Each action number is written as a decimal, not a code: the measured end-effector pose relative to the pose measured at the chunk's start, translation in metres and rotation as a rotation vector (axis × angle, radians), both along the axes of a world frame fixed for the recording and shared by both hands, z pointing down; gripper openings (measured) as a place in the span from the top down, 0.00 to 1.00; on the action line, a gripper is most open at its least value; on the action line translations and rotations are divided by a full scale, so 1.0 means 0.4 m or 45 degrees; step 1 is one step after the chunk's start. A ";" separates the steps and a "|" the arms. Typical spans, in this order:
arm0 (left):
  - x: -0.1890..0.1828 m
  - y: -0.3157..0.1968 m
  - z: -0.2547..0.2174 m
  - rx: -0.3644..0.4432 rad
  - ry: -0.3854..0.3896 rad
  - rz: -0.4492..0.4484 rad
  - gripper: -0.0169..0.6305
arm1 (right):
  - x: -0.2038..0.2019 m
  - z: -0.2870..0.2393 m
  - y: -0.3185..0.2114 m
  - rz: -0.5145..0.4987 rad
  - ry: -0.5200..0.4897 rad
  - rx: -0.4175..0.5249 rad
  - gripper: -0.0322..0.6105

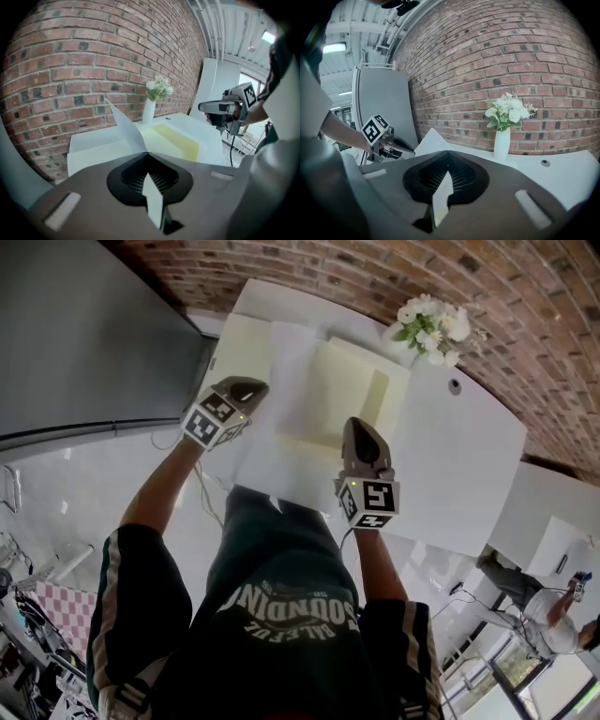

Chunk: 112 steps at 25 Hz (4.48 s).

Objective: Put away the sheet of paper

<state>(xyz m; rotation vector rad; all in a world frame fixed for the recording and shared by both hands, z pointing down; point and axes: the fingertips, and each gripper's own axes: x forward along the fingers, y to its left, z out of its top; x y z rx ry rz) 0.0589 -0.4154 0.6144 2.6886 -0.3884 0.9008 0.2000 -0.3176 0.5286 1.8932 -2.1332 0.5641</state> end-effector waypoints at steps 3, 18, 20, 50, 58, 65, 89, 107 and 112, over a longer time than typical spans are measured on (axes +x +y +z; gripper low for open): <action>-0.018 -0.020 0.026 -0.012 -0.037 0.005 0.96 | -0.001 0.013 0.003 0.005 -0.003 -0.022 0.95; -0.004 -0.057 0.120 -0.104 -0.062 -0.014 0.96 | 0.029 0.060 -0.006 0.048 -0.012 -0.067 0.95; 0.003 -0.052 0.127 -0.121 -0.054 -0.025 0.96 | 0.029 0.064 -0.004 0.049 -0.016 -0.072 0.95; 0.188 -0.004 0.212 -0.304 0.046 -0.072 0.96 | 0.075 0.106 -0.002 0.098 -0.049 -0.098 0.95; 0.246 0.019 0.237 -0.343 0.040 -0.052 0.96 | 0.093 0.106 -0.007 0.119 -0.062 -0.088 0.95; 0.295 0.036 0.253 -0.380 0.032 -0.053 0.96 | 0.116 0.118 0.008 0.138 -0.068 -0.102 0.95; 0.322 0.094 0.330 -0.385 -0.226 -0.063 0.75 | 0.156 0.111 0.029 0.156 -0.054 -0.098 0.95; 0.138 0.020 0.025 0.071 0.002 -0.274 0.96 | 0.024 -0.026 -0.036 -0.017 -0.021 0.045 0.95; 0.082 0.009 -0.099 0.181 0.083 -0.340 0.96 | -0.019 -0.082 -0.058 -0.080 0.001 0.108 0.95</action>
